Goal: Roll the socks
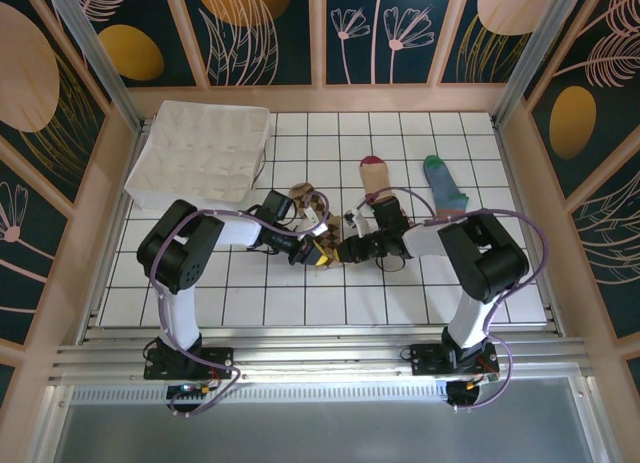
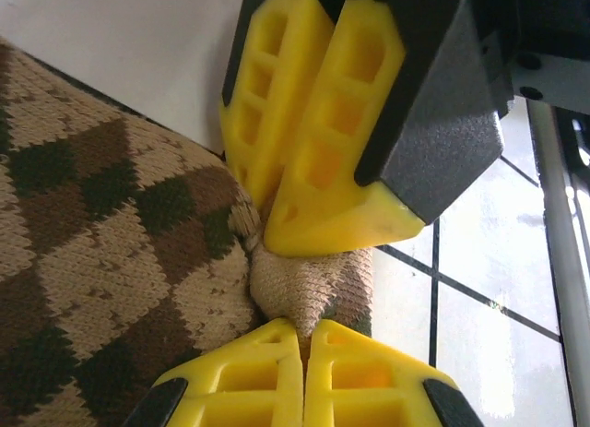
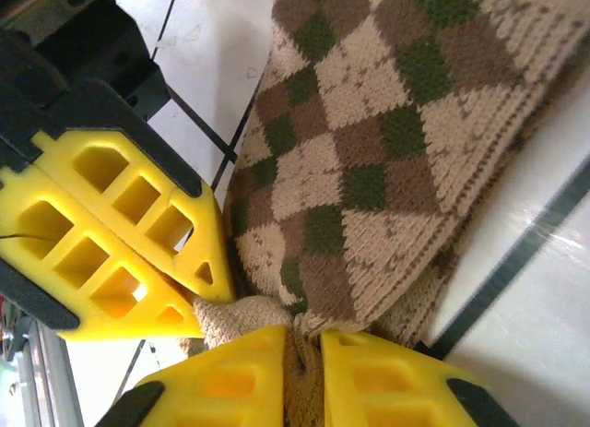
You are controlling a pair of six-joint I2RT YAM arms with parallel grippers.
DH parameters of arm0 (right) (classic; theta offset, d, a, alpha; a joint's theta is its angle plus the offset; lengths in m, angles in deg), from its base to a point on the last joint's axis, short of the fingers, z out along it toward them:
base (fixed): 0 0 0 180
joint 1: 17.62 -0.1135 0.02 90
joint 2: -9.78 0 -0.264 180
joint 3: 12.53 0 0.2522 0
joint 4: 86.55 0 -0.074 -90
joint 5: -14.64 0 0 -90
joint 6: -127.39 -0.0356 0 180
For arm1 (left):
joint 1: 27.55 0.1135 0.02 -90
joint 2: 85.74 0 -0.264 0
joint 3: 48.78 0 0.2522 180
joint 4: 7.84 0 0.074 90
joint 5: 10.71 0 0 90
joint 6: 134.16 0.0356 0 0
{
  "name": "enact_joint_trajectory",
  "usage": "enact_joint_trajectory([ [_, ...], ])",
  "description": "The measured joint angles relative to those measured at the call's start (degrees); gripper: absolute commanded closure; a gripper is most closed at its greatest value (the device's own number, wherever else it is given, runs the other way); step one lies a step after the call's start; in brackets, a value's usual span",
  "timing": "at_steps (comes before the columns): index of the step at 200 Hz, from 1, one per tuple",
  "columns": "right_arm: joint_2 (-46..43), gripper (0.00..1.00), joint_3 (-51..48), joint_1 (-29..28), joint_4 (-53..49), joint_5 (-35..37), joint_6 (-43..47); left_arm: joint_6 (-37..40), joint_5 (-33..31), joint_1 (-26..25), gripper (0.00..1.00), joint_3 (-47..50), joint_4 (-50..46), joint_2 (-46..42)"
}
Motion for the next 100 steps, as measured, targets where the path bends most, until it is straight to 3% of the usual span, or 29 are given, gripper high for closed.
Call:
enact_joint_trajectory([
  [7, 0.11, 0.99, 0.42, -0.17, -0.17, 0.09, 0.11, -0.35, -0.83, 0.0, 1.0, 0.42, 0.2, -0.5],
  [22, 0.17, 1.0, 1.25, -0.76, -1.16, 0.92, 0.28, -1.03, -2.99, 0.02, 0.89, 1.51, 1.27, -1.9],
  [34, 0.33, 1.0, 2.25, -1.33, -2.62, 1.86, 0.24, -1.75, -5.35, 0.02, 0.73, 2.73, 2.29, -3.45],
  [36, 0.35, 1.0, 2.49, -1.44, -2.95, 2.01, 0.28, -1.36, -5.79, 0.02, 0.62, 2.97, 2.56, -3.89],
  [38, 0.46, 1.0, 2.75, -1.55, -3.26, 2.19, 0.26, -1.36, -6.16, 0.0, 0.25, 3.15, 2.71, -4.15],
  [39, 0.52, 1.0, 2.95, -1.64, -3.52, 2.25, 0.28, -1.79, -6.56, 0.0, 0.13, 3.34, 2.91, -4.35],
  [42, 0.61, 1.0, 3.3, -1.75, -4.0, 2.4, 0.28, -1.79, -7.34, 0.0, 0.03, 3.63, 3.06, -4.94],
  [100, 2.38, 1.0, 9.29, -2.58, -13.27, 4.92, 0.5, -1.84, -25.22, 0.04, 0.01, 7.39, 7.21, -20.65],
])
